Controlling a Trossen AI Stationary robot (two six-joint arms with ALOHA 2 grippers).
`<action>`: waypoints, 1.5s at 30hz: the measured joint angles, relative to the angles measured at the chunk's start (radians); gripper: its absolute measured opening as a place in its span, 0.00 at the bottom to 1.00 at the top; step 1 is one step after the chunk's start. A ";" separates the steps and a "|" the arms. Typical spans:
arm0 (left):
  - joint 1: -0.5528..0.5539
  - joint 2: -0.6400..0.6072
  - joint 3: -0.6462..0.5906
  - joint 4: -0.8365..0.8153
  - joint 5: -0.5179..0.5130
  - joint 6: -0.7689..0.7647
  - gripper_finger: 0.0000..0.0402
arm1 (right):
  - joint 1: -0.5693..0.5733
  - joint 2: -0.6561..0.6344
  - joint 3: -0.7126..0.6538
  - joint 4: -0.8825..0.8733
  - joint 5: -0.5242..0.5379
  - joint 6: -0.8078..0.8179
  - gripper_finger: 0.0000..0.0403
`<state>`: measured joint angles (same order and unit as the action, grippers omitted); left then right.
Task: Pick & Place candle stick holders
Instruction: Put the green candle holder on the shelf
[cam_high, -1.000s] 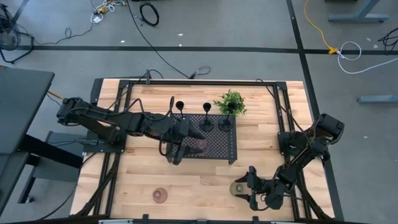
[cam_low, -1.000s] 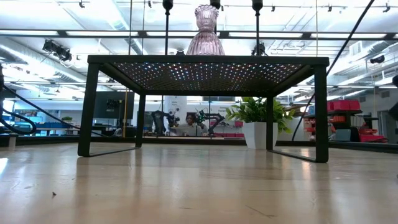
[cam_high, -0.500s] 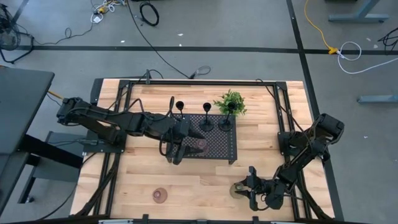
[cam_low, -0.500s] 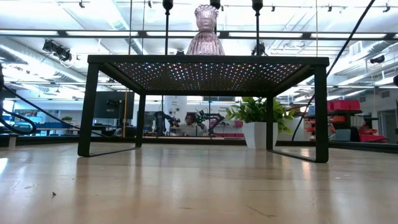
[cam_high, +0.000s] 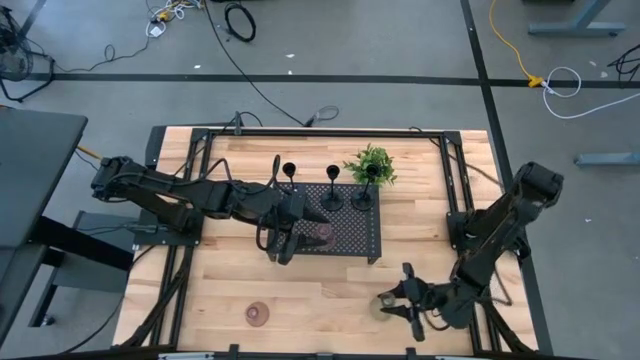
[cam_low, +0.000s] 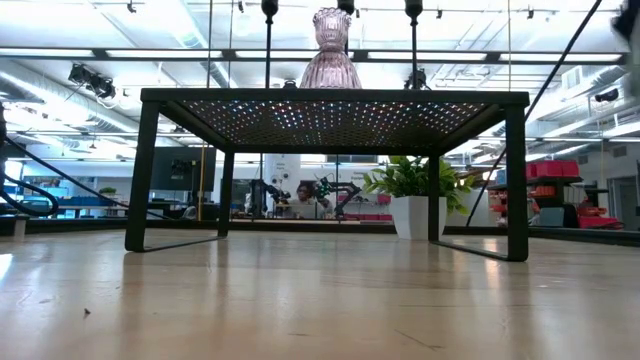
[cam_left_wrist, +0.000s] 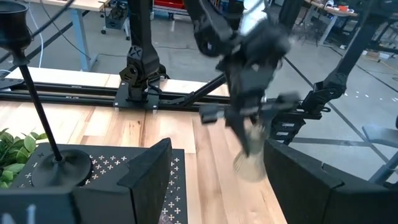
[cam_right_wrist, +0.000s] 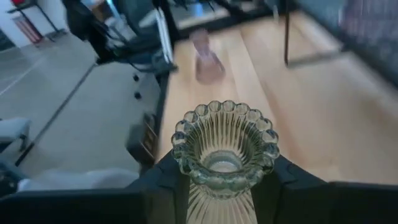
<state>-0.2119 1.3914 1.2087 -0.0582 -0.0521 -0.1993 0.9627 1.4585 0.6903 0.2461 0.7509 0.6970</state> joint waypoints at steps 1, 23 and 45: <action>0.000 0.000 0.000 0.000 0.000 0.000 0.63 | 0.000 -0.028 0.019 -0.027 0.001 -0.025 0.28; 0.000 0.000 0.000 0.000 0.000 -0.007 0.63 | -0.244 -0.152 0.260 -0.408 0.111 -0.258 0.28; 0.000 0.000 0.000 -0.006 0.000 -0.007 0.63 | -0.519 -0.151 0.152 -0.383 -0.125 -0.215 0.28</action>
<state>-0.2119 1.3918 1.2087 -0.0639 -0.0517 -0.2066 0.4434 1.3071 0.8425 -0.1368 0.6256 0.4817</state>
